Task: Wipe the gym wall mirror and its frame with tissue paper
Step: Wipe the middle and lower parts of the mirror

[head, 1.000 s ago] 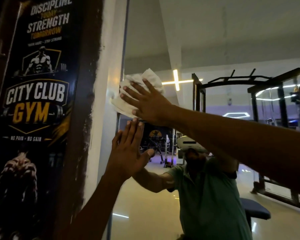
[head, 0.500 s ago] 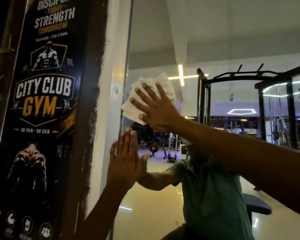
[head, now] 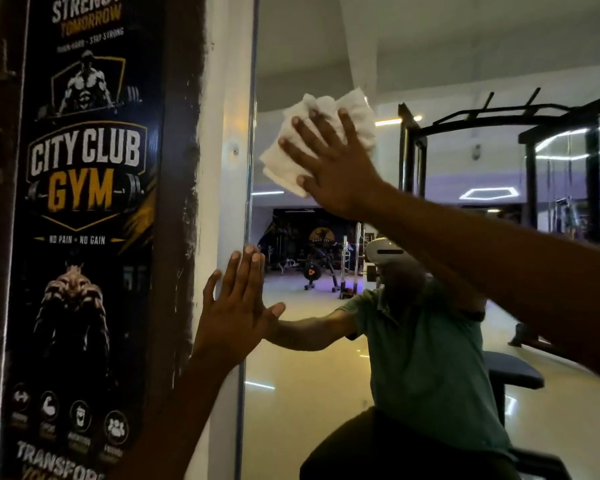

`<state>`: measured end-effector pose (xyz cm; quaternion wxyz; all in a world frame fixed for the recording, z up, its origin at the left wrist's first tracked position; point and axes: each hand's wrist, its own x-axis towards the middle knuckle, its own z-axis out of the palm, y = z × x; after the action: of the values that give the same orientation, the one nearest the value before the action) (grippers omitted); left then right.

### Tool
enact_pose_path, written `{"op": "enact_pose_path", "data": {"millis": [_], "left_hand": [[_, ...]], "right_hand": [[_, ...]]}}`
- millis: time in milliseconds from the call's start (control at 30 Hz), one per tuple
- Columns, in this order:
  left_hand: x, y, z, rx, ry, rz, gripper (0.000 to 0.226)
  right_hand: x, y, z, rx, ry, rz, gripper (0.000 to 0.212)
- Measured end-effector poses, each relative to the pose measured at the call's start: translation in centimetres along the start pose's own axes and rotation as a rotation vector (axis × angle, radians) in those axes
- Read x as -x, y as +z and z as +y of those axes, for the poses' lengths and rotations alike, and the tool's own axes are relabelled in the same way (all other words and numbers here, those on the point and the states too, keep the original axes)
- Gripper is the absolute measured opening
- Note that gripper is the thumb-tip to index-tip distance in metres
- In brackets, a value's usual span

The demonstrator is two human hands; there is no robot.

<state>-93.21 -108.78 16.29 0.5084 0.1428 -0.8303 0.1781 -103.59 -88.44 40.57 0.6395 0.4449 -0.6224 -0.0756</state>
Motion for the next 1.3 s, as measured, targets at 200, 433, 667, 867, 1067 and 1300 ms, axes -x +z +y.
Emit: {"op": "enact_pose_path", "data": {"millis": [200,433,667,867,1067,1300], "left_hand": [[2.1,-0.2,-2.1,0.097,0.058,-0.04,0.093],[1.8,-2.6,0.4,0.147,0.017,-0.04,0.097],[-1.9,-2.2,6.2,0.2,0.008,-0.07,0.125],[-1.5,-2.4,4.5,0.092,0.073,-0.027,0.121],[-1.4,-2.6,4.9,0.116,0.054,-0.037,0.122],[-1.8,-4.4,13.6,0.164,0.069,-0.019,0.108]], "right_hand": [[7.3,2.6,-8.6,-0.023,-0.126,-0.003,0.07],[18.3,-0.4,-1.8,-0.044,-0.073,-0.048,0.068],[11.3,-0.4,0.7,0.042,-0.032,-0.003,0.068],[4.9,0.2,-1.8,0.029,-0.127,-0.021,0.071],[22.7,-3.5,8.5,0.019,-0.071,-0.103,0.069],[18.3,-2.4,6.5,0.066,0.033,-0.05,0.07]]}}
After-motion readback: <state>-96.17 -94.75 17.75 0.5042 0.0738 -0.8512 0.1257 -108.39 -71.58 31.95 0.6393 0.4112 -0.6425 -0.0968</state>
